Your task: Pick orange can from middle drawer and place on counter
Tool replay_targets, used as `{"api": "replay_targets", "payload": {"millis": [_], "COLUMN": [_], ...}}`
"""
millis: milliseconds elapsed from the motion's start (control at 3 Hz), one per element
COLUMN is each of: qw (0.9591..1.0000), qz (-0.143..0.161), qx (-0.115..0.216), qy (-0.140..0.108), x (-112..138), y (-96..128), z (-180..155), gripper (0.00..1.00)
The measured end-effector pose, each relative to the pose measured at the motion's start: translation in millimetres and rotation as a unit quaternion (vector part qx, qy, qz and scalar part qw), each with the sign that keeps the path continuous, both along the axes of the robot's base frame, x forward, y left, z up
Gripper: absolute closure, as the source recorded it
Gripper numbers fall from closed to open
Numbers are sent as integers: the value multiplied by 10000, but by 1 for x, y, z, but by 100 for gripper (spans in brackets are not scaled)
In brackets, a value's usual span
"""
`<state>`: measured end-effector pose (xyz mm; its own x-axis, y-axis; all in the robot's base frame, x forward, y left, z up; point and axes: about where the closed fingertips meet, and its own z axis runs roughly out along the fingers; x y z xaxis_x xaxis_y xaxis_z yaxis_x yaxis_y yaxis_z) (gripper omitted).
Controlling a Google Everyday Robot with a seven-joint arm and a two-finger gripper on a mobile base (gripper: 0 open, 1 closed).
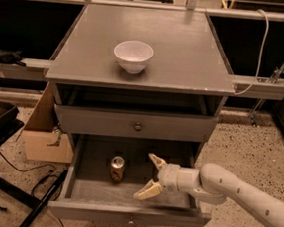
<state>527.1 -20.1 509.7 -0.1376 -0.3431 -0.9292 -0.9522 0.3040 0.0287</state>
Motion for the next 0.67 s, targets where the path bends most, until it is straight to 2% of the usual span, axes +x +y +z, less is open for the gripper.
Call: {"api": "replay_targets", "payload": {"millis": [333,667], "qw": [9998,9994], "qz": [180,294], "qx": [103,168], "qy": [49,71], "x": [25,48], "y": [17,30], "z": [-39,-57], "gripper": [0,0]}}
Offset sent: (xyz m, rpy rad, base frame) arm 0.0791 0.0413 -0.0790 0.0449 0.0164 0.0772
